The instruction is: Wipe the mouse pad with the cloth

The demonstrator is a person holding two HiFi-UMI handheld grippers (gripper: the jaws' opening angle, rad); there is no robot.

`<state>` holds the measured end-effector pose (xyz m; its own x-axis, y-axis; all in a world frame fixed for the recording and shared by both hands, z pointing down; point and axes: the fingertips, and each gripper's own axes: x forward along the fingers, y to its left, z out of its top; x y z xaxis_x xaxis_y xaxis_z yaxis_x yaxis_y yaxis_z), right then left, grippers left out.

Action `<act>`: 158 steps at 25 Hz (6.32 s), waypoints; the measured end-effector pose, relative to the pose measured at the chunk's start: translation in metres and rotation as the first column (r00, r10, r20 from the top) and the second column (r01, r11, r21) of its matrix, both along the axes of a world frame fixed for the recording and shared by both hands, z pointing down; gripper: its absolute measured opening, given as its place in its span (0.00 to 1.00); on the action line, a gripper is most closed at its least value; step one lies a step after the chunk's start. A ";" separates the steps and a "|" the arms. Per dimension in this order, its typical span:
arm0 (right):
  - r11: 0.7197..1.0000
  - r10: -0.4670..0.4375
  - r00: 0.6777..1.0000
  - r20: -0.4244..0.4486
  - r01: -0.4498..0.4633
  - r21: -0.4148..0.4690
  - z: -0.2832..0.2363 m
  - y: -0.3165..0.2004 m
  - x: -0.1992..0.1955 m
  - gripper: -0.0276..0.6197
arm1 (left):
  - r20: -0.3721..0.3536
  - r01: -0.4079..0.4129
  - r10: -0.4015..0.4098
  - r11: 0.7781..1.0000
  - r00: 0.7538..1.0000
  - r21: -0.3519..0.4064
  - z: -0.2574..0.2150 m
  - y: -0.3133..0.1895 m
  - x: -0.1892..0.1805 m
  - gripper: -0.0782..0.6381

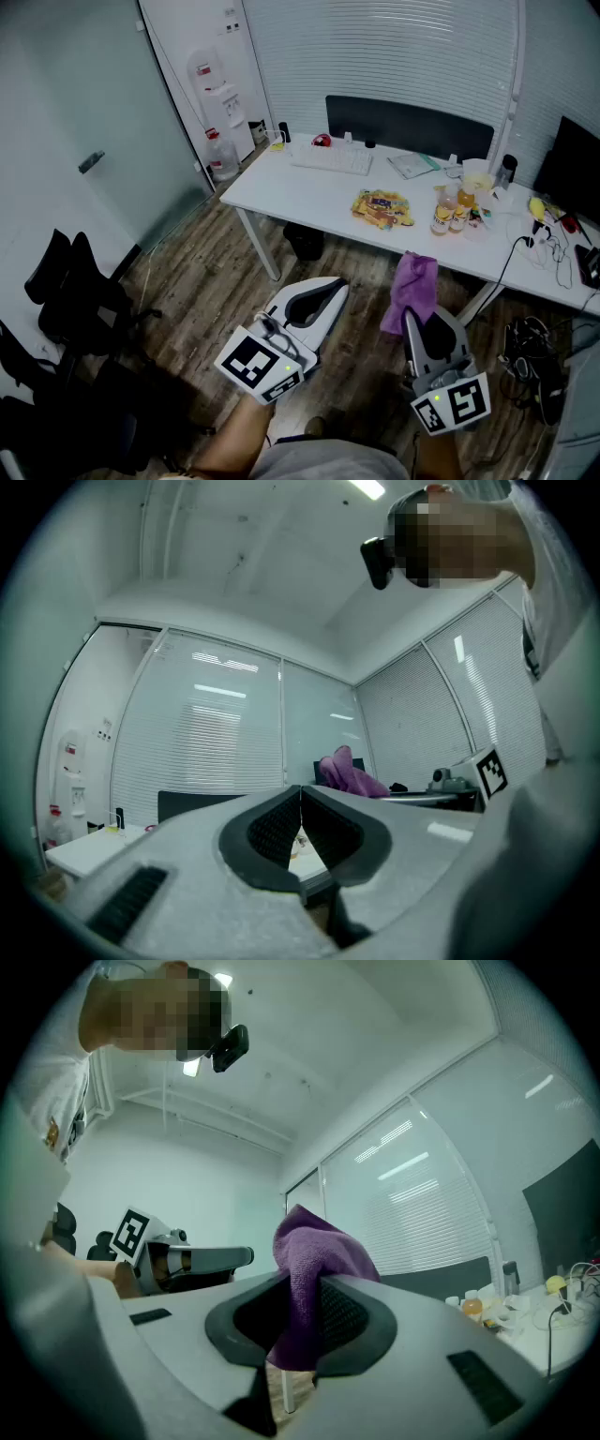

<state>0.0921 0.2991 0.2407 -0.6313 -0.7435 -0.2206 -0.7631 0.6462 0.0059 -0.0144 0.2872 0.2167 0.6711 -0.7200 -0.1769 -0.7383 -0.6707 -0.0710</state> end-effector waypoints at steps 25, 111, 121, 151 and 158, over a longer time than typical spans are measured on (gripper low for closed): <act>0.999 -0.029 0.999 0.015 0.029 -0.014 0.003 -0.002 0.033 0.15 | 0.017 0.037 -0.037 0.999 0.999 0.007 0.000 0.001 0.026 0.13; 0.970 0.219 0.966 -0.139 -0.231 -0.076 0.038 -0.334 -0.060 0.15 | -0.044 -0.124 0.124 0.992 0.991 0.002 0.037 -0.353 -0.100 0.13; 0.967 0.232 0.962 -0.143 -0.244 -0.074 0.045 -0.375 -0.039 0.15 | -0.024 -0.116 0.115 0.993 0.993 -0.012 0.044 -0.397 -0.084 0.13; 0.969 0.132 0.975 -0.177 -0.165 -0.186 0.087 -0.512 -0.008 0.15 | 0.076 -0.041 0.049 0.994 0.996 -0.100 0.089 -0.524 -0.037 0.13; 0.960 0.135 0.968 -0.211 -0.180 -0.216 0.092 -0.524 -0.020 0.15 | 0.147 -0.087 0.117 0.977 0.982 -0.193 0.119 -0.535 -0.031 0.13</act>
<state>0.0720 -0.2245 0.3325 -0.5153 -0.8530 0.0829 -0.8544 0.5188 0.0270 -0.0452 -0.2476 0.3359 0.7514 -0.6566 0.0659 -0.6548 -0.7542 -0.0483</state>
